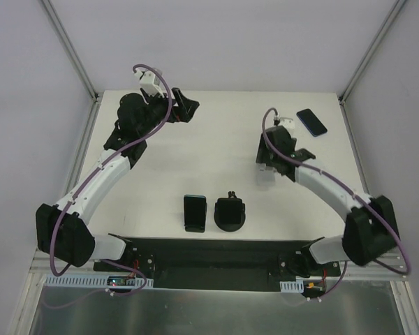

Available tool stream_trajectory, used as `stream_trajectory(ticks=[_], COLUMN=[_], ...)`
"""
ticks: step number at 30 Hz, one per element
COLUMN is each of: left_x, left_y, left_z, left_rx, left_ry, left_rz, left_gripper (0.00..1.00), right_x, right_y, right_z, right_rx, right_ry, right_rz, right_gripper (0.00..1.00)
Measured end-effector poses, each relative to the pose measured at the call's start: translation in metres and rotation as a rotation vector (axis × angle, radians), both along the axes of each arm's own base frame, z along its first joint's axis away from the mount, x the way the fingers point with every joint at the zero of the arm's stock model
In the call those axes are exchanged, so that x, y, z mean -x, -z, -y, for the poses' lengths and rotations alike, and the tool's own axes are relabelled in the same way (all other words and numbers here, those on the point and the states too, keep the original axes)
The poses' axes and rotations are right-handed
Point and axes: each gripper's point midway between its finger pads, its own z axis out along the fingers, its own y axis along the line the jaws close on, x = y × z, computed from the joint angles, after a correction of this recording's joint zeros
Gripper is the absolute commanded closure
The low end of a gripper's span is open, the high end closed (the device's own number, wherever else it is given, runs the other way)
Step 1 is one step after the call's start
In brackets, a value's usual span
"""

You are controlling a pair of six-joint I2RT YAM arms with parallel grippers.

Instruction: Place the phone on the phone stand

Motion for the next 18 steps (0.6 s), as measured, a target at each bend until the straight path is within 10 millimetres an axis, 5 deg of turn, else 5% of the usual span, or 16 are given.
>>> stream_trajectory(ticks=[5,8,12,18], left_x=[0.008,0.018,0.030,0.038], left_y=[-0.002,-0.013,-0.029,-0.037], left_z=[-0.006,-0.010,-0.014,-0.017], left_rx=[-0.026,-0.025,-0.013,-0.005], left_ry=[0.001,0.001,0.000,0.000], left_rz=[-0.002,0.023,0.062,0.084], left_gripper=[0.01,0.01,0.01,0.01], right_x=[0.103,0.145,0.174,0.187], right_y=[0.007,0.016,0.031,0.039], right_z=[-0.018,-0.011,0.006,0.007], right_rx=[-0.042,-0.099,-0.101,-0.042], right_ry=[-0.067,-0.052,0.001,0.067], right_rz=[0.029,0.046,0.057,0.044], right_gripper=[0.99,0.99,0.99,0.99])
